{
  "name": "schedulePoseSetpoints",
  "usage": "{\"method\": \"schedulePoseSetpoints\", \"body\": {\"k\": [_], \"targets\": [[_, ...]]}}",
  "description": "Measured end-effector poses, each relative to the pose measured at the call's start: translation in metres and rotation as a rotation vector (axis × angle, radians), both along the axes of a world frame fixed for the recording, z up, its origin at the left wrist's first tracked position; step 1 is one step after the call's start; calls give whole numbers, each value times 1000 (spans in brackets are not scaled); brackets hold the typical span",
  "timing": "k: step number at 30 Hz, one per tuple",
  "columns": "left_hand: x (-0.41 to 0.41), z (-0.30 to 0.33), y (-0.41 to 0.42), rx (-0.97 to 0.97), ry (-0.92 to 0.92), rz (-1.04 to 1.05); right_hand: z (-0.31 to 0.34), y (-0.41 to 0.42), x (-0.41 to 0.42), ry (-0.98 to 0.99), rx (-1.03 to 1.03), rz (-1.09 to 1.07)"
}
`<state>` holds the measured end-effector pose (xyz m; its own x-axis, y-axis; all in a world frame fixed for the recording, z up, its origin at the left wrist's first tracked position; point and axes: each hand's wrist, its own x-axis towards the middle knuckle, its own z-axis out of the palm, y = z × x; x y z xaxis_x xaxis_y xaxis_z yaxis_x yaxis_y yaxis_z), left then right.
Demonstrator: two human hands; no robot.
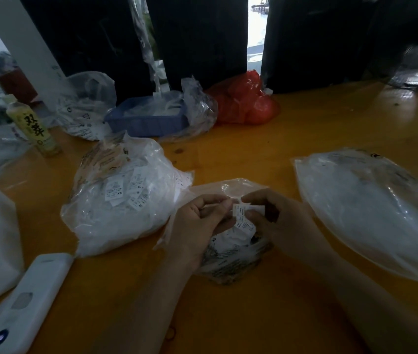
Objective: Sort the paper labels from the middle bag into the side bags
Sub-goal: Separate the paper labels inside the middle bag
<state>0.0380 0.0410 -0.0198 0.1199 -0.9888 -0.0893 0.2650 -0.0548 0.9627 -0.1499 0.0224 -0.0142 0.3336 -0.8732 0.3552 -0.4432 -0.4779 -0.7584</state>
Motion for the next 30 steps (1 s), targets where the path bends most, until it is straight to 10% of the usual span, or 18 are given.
{"method": "schedulePoseSetpoints", "body": {"k": [13, 30], "targets": [[-2, -4, 5, -66, -380, -12, -4, 0, 5, -219, 148, -50], [-2, -4, 2, -24, -247, 45, -3, 5, 10, 40, -67, -69]]}}
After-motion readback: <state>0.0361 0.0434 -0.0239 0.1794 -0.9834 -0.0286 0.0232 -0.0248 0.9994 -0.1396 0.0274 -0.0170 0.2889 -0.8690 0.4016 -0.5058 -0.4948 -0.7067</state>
